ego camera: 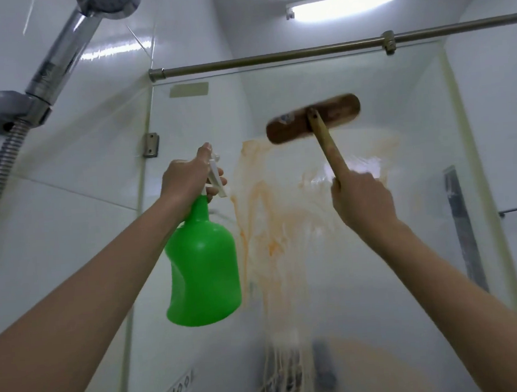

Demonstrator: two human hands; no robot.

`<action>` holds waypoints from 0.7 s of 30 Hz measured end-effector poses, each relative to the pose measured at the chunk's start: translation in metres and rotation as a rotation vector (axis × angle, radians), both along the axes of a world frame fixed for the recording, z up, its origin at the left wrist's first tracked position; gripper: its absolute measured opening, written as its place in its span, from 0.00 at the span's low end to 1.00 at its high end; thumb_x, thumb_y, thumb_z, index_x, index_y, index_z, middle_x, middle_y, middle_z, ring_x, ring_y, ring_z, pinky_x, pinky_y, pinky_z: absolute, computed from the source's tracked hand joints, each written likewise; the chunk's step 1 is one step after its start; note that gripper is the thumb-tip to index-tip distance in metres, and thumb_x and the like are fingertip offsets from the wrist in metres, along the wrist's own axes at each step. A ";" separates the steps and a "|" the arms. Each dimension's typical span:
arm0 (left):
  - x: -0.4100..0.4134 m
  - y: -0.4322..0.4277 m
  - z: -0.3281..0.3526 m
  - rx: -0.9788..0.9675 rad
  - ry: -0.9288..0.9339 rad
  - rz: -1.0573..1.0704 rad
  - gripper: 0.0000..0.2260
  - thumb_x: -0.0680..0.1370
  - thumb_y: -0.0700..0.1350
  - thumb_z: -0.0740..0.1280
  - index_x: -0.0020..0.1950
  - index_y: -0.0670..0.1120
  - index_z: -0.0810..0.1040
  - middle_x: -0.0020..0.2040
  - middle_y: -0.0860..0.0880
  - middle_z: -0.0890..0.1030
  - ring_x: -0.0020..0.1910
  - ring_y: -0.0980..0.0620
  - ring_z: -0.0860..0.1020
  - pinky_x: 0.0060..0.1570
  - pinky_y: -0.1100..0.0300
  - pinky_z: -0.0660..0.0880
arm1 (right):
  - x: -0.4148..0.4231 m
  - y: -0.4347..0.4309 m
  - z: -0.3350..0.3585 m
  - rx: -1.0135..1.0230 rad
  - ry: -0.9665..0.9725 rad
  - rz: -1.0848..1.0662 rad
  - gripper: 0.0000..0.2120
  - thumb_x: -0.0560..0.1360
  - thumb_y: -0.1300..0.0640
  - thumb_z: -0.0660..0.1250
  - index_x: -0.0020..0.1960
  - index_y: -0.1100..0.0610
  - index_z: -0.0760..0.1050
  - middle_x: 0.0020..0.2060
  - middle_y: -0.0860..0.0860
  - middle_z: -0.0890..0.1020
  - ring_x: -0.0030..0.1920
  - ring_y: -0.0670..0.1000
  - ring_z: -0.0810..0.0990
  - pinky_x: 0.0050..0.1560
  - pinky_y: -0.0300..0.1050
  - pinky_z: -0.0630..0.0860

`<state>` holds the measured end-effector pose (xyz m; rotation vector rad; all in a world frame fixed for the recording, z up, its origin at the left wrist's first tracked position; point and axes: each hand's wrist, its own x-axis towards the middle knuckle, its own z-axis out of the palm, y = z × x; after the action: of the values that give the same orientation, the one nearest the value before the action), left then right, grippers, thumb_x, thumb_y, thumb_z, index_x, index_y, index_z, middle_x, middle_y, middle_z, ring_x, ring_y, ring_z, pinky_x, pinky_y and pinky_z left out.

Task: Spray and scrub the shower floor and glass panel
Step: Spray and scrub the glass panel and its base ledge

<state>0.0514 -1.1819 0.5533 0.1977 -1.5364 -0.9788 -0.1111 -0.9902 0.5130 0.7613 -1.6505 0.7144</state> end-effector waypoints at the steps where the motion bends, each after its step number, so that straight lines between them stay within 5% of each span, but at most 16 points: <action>1: 0.004 -0.005 -0.003 0.010 0.002 -0.008 0.24 0.82 0.60 0.62 0.48 0.40 0.84 0.41 0.44 0.87 0.21 0.56 0.75 0.26 0.63 0.72 | 0.001 -0.009 0.019 0.021 -0.012 -0.024 0.40 0.78 0.64 0.57 0.78 0.42 0.36 0.30 0.54 0.75 0.25 0.50 0.70 0.23 0.39 0.58; 7: 0.024 -0.021 -0.019 0.003 0.018 -0.015 0.23 0.82 0.59 0.62 0.45 0.41 0.84 0.41 0.43 0.87 0.19 0.56 0.71 0.26 0.62 0.71 | 0.042 -0.036 -0.068 0.129 -0.173 -0.097 0.46 0.75 0.69 0.57 0.76 0.46 0.30 0.26 0.50 0.71 0.22 0.47 0.67 0.21 0.40 0.59; 13: 0.030 -0.027 -0.026 -0.038 -0.002 0.038 0.22 0.82 0.58 0.62 0.45 0.41 0.84 0.39 0.44 0.87 0.18 0.56 0.71 0.26 0.61 0.71 | 0.041 -0.070 0.038 0.074 -0.068 -0.095 0.42 0.76 0.69 0.58 0.79 0.48 0.37 0.28 0.52 0.69 0.24 0.49 0.67 0.22 0.41 0.59; 18: 0.045 -0.031 -0.032 0.004 0.039 0.013 0.23 0.82 0.59 0.63 0.46 0.41 0.85 0.40 0.45 0.87 0.19 0.56 0.71 0.25 0.62 0.72 | 0.068 -0.063 -0.072 0.243 -0.169 -0.078 0.45 0.75 0.68 0.56 0.76 0.46 0.29 0.28 0.50 0.71 0.24 0.48 0.68 0.24 0.42 0.67; 21: 0.054 -0.031 -0.038 0.017 0.035 0.000 0.23 0.82 0.59 0.63 0.46 0.40 0.85 0.40 0.45 0.87 0.19 0.57 0.71 0.27 0.61 0.72 | 0.071 -0.079 -0.052 0.238 -0.104 -0.084 0.43 0.76 0.69 0.55 0.77 0.48 0.30 0.29 0.50 0.69 0.26 0.48 0.69 0.28 0.44 0.69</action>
<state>0.1050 -1.2127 0.5155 0.1917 -1.4966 -0.9909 -0.0400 -1.0688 0.4614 0.8286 -1.8733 0.5105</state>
